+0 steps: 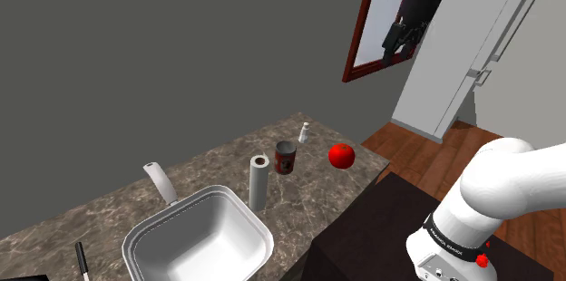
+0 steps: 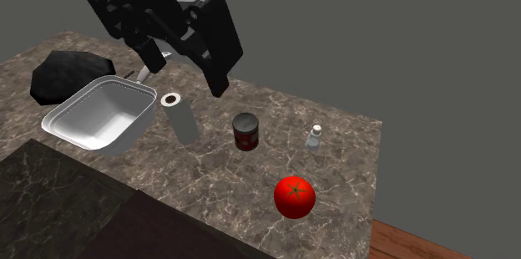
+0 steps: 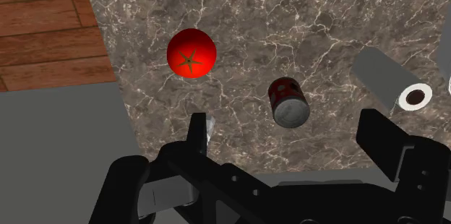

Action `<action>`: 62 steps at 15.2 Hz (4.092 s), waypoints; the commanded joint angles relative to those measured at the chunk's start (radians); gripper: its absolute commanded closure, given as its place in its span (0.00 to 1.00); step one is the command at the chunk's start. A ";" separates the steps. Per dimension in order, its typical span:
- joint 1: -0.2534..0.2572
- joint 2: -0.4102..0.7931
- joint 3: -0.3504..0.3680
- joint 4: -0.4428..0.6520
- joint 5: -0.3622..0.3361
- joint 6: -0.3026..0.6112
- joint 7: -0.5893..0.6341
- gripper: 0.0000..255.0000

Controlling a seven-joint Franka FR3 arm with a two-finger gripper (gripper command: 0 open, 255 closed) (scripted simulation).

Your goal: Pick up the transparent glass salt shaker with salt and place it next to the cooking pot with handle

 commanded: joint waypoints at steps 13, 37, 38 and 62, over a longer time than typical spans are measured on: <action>0.002 0.218 -0.144 -0.184 -0.010 0.437 -0.135 0.00; 0.023 1.144 -0.265 0.132 0.547 1.006 -0.740 0.00; 0.009 1.185 -0.251 0.164 0.572 1.011 -0.764 0.00; -0.086 1.527 -0.139 0.443 0.704 1.065 -0.880 1.00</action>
